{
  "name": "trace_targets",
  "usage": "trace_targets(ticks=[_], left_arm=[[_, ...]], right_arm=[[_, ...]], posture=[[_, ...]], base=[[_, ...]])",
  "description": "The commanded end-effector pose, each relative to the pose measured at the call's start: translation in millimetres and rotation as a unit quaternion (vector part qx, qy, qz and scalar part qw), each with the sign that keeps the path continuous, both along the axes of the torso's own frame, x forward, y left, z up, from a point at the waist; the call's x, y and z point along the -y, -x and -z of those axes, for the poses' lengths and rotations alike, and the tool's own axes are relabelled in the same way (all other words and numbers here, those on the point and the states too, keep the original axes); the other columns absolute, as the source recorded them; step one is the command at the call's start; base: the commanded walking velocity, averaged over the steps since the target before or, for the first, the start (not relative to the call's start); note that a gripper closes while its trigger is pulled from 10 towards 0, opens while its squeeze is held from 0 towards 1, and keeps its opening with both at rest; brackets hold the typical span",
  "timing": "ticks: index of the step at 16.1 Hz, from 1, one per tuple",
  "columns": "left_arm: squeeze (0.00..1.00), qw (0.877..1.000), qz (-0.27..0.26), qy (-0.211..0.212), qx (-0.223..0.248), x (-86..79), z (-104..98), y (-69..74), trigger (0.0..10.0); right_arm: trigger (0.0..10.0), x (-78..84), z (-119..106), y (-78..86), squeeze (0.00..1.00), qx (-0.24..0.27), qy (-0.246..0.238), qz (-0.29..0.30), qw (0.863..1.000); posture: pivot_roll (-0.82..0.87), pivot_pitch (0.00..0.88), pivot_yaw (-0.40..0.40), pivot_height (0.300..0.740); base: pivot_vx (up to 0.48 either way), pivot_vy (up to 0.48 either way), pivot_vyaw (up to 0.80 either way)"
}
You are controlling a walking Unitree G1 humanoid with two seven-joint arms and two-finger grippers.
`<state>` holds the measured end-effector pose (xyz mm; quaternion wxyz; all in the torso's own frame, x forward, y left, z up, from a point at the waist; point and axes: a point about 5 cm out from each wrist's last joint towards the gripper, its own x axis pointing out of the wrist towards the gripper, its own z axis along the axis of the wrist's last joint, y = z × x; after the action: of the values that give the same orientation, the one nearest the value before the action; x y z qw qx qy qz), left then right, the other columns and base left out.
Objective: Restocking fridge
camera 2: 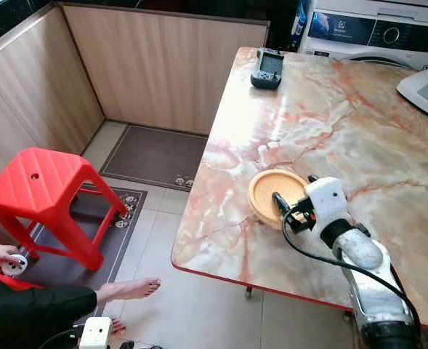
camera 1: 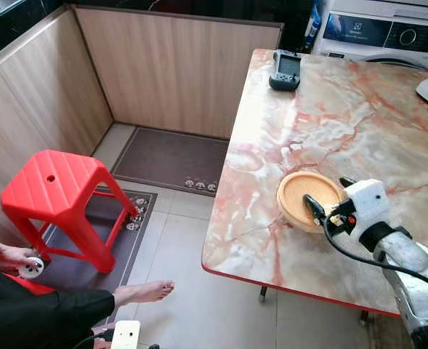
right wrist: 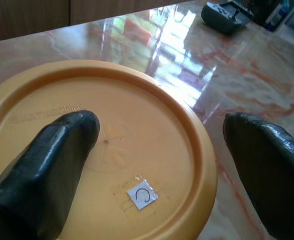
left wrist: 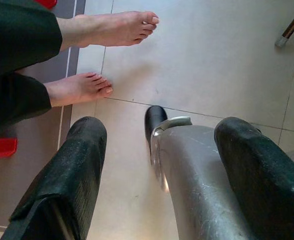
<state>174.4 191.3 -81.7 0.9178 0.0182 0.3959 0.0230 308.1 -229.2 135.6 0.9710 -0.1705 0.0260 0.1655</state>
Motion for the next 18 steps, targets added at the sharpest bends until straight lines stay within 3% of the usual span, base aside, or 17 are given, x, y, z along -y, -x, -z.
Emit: trace_targets(ticks=[1,10,15,18], left_arm=[[0.00,1.000,-0.001,0.001,-0.013,1.1,4,8.1,10.0],[0.00,1.000,-0.006,-0.001,-0.019,-1.2,5,9.9,10.0],[0.00,1.000,-0.009,-0.001,-0.024,-2.4,5,10.8,10.0],[0.00,1.000,-0.009,0.000,-0.025,-2.8,6,11.7,10.0]], right_arm=[[10.0,0.2,10,0.7,0.00,-0.023,0.024,-0.003,0.999],[10.0,-25.2,10,-16.4,0.00,-0.004,0.127,-0.075,0.989],[10.0,-25.2,4,-19.5,0.00,0.009,0.134,-0.099,0.986],[10.0,-29.2,5,-14.1,0.00,-0.002,0.134,-0.154,0.979]], posture=[[0.08,0.157,-0.062,0.740],[0.09,0.154,-0.065,0.740],[0.09,0.158,-0.061,0.740],[0.09,0.158,-0.060,0.740]], base=[[0.000,0.000,0.00],[0.000,0.000,0.00],[0.000,0.000,0.00],[0.000,0.000,0.00]])
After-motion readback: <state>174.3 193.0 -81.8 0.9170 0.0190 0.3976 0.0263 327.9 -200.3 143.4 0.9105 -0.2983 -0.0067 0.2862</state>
